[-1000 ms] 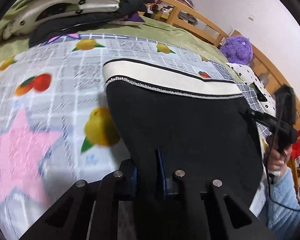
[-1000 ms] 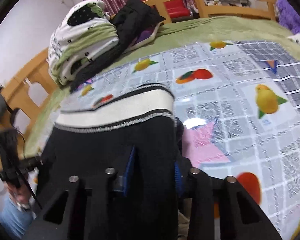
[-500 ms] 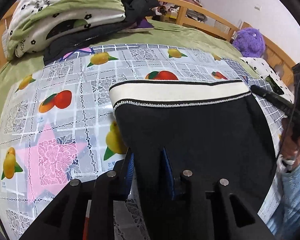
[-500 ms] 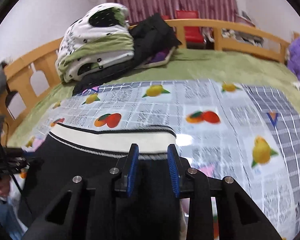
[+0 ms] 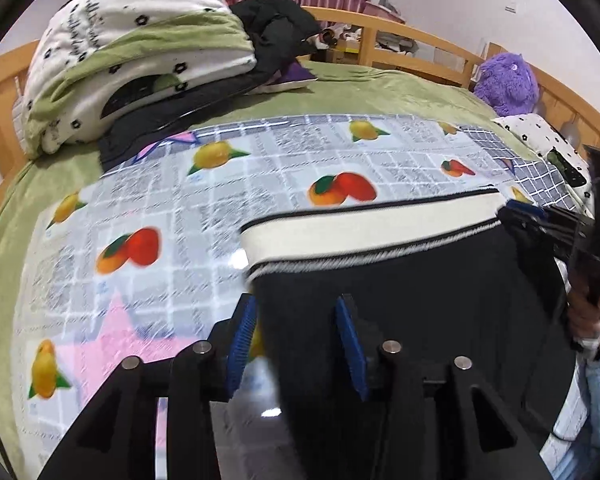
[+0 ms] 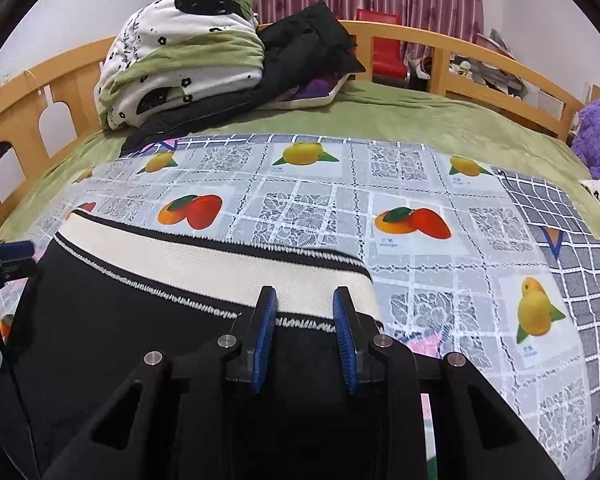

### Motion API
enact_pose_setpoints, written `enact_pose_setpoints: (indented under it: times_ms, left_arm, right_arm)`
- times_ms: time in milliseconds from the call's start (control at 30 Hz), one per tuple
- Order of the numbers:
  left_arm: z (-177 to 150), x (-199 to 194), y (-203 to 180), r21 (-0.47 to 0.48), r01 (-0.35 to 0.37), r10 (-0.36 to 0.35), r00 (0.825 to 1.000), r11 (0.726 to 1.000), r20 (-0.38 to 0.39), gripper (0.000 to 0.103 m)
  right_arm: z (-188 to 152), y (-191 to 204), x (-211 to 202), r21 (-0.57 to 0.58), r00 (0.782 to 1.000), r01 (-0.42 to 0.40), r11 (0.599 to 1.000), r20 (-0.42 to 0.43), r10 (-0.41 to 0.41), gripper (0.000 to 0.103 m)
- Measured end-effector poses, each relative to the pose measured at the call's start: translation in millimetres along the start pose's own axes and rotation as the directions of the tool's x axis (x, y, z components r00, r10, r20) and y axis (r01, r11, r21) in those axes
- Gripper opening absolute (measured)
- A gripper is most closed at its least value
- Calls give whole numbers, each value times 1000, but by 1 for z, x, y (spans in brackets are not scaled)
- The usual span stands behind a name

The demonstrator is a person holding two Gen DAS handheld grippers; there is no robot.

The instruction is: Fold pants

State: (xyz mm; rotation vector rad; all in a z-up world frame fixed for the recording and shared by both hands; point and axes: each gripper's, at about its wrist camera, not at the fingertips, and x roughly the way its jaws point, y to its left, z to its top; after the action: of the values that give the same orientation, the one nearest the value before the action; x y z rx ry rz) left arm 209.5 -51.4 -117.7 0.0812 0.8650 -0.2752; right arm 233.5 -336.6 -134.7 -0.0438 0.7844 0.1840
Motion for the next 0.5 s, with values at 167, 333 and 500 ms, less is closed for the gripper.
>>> enact_pose_setpoints:
  times_ms: [167,333,500]
  left_arm:
    - [0,35,-13,23,-56,57,998,998,-24,67]
    - [-3,31,-2,-71,2,-6,998,997,-59,67]
    - [-31,11,-12,-51,10,-15,996,999,-94,66]
  right_arm:
    - [-13,-3,-11,-8,1000,0,1000,-3,0,29]
    - [-12,-11,-8,48,999,-25,999,-39,27,29]
    - [-23,-13,-27,87,998,-38,995,-52,42,29]
